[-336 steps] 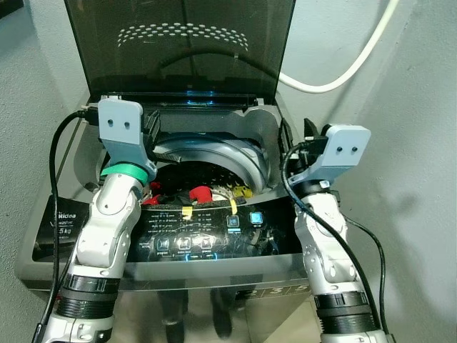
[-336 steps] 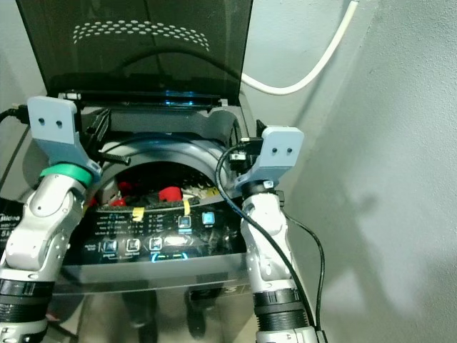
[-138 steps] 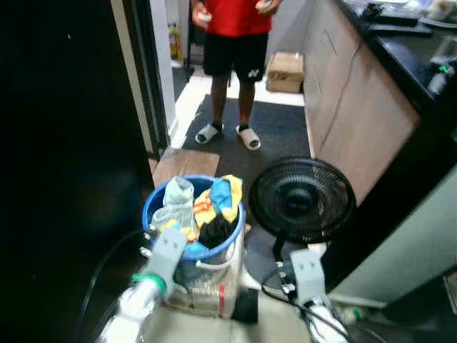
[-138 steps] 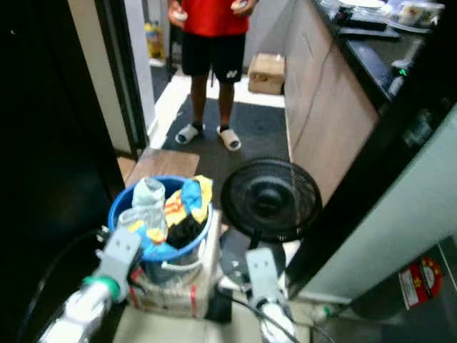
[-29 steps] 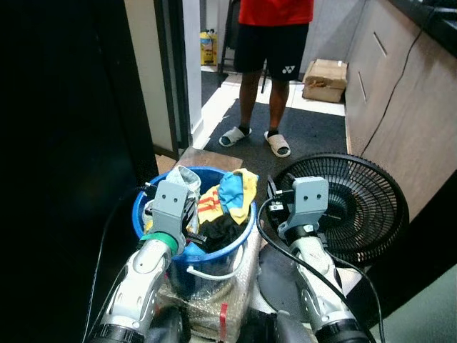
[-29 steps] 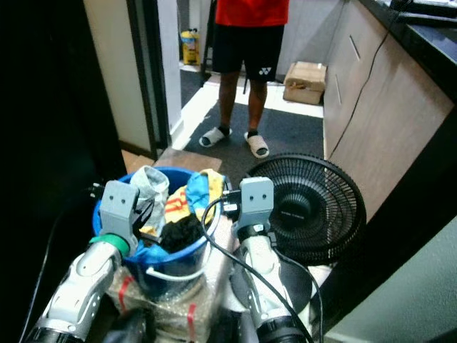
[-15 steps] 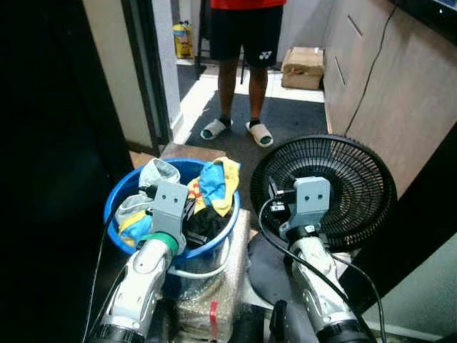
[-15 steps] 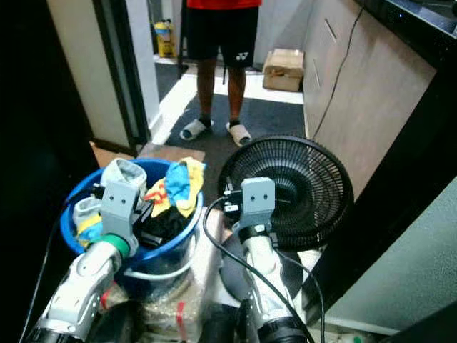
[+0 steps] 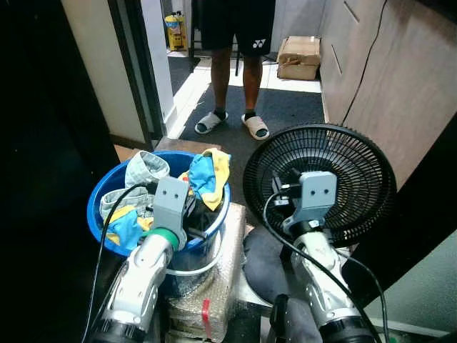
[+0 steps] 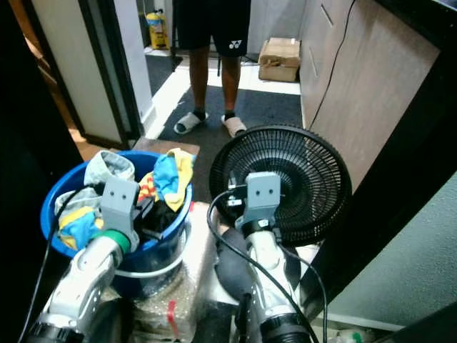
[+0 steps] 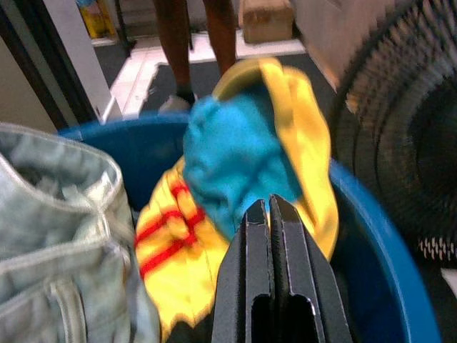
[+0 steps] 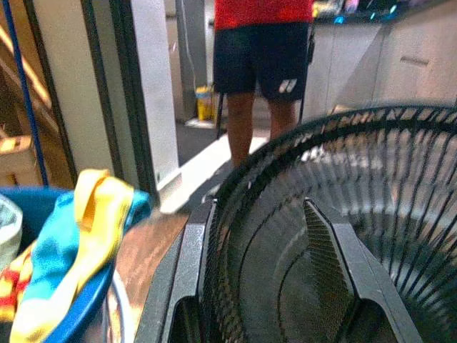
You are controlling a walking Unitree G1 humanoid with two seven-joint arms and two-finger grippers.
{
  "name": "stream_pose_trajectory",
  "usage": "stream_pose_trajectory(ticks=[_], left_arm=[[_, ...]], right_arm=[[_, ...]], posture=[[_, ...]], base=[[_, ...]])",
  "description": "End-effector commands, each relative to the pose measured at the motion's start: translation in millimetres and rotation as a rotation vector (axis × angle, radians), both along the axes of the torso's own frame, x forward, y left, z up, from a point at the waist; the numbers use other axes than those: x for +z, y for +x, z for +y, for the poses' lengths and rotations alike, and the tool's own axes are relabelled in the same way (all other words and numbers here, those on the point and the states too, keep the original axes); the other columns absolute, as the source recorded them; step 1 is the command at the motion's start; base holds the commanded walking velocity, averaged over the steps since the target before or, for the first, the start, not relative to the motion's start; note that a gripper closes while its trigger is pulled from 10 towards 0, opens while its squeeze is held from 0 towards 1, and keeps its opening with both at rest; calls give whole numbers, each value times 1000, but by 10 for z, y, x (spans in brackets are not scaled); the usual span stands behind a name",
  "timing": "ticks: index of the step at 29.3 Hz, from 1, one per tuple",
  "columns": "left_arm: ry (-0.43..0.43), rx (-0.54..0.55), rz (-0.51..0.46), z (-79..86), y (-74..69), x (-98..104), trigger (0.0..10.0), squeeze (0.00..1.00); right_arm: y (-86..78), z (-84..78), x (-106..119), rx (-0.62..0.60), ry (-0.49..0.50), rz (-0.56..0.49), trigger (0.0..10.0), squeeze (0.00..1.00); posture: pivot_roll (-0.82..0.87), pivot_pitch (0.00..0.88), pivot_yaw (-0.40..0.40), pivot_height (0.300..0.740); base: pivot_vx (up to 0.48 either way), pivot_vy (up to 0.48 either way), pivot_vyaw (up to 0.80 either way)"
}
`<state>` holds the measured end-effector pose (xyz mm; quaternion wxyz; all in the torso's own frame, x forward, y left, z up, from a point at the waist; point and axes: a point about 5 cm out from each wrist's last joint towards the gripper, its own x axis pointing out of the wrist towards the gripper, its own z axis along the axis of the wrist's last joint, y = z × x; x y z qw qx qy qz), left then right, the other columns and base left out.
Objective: Clothes washing
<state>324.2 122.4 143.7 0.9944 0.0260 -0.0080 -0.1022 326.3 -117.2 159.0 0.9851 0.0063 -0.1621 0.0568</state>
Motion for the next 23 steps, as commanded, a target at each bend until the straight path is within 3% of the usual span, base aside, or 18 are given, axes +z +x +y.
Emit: stream_pose_trajectory(ticks=[1,7,9,10,12,13,15,20,21,23], left_arm=[[-24,31,-6,57,55,89,10000,0],[-60,49,-43,93,127,261,10000,0],[-69,49,-68,87,150,355,10000,0],[-69,49,-68,87,150,355,10000,0],[-69,49,-74,75,152,382,10000,0],[-69,49,-74,75,152,382,10000,0],[-72,52,-73,67,147,381,10000,0],[-74,53,-72,64,145,381,10000,0],[-79,57,-75,54,142,403,10000,0],[-85,61,-80,48,135,428,10000,0]], right_arm=[[19,23,94,23,24,-17,10000,0],[27,73,231,83,44,-48,10000,0],[2,187,370,218,30,-80,10000,0],[2,187,370,218,30,-80,10000,0],[-42,333,505,396,-2,-105,10000,0],[-42,333,505,396,-2,-105,10000,0],[-83,440,597,548,-22,-118,10000,0],[-102,479,630,608,-30,-123,10000,0],[-127,557,689,733,-43,-126,10000,0],[-104,621,714,795,-64,-124,10000,0]], posture=[[108,0,29,471],[106,0,30,471],[107,0,30,471],[107,0,30,471],[106,0,27,471],[106,0,27,471],[106,0,23,471],[106,0,23,471],[116,13,6,471],[121,21,0,471]], base=[[0,0,0],[0,0,0],[0,0,0],[0,0,0],[0,0,0],[0,0,0],[0,0,0],[0,0,0],[0,0,0],[0,0,0]])
